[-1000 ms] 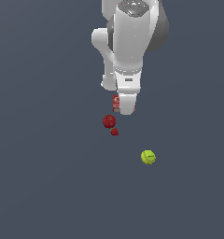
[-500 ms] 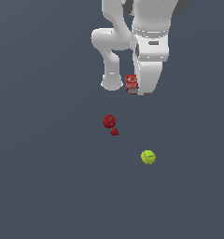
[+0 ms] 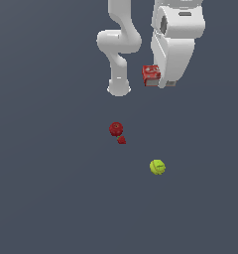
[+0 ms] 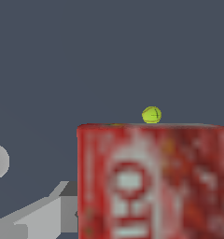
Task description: Pick up a designated object from a clutter of objects.
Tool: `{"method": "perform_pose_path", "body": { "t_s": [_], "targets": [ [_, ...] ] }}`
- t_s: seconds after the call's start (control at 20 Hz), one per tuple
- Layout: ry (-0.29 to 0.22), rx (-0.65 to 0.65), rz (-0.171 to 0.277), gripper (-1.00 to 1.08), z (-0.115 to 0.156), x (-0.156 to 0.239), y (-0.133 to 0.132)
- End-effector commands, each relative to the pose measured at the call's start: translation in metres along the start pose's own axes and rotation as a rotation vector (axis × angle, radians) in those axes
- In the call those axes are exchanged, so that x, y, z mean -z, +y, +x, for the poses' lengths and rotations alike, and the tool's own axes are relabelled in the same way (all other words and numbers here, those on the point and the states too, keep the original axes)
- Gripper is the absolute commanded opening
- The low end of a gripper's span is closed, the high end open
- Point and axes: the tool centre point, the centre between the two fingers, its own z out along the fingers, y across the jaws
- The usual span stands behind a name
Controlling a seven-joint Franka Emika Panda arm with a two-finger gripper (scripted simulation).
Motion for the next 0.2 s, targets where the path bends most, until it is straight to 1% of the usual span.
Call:
{"method": "perform_pose_path", "body": {
  "t_s": [0.0,0.15],
  "targets": [
    [0.0,-0.001,0.001,-1.0,0.0025,0.0054,0.0005],
    [0.0,-0.001,0.001,-1.0,0.0035,0.0073,0.0007]
  ]
}}
